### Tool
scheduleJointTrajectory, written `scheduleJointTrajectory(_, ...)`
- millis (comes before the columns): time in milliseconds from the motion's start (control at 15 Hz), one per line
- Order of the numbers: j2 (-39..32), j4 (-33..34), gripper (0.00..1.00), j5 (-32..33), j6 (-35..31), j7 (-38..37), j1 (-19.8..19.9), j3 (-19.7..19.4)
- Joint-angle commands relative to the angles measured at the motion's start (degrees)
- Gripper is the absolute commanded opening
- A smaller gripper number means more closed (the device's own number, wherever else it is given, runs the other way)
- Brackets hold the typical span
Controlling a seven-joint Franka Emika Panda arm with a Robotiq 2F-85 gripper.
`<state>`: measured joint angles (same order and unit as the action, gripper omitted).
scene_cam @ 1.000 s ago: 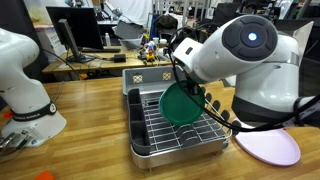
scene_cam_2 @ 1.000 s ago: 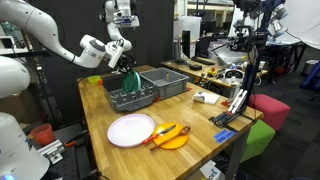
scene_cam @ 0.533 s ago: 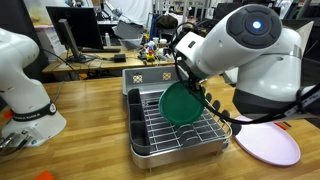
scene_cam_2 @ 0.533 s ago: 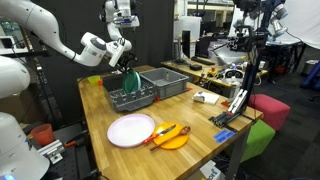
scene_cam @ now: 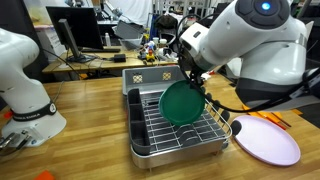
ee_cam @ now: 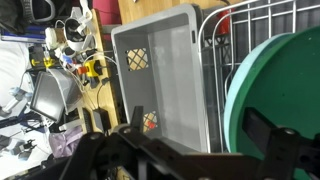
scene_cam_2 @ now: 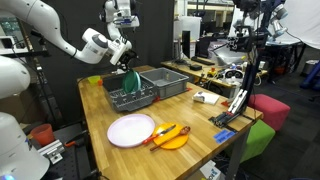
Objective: Put the dark green plate on the dish drainer in front of the light blue plate
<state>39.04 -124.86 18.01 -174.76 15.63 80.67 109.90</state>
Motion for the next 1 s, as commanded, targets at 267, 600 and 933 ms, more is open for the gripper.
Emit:
scheduleJointTrajectory(267,-11.23,-3.2,1.0,-0.43,-4.66,2.85,6.13,3.07)
scheduleJointTrajectory(600,-23.13,-8.4,1.0,0.61,-8.97,5.62,12.71,9.0)
scheduleJointTrajectory(933,-32.15,-16.43,1.0,1.01,-6.35,0.79,-1.02,5.79)
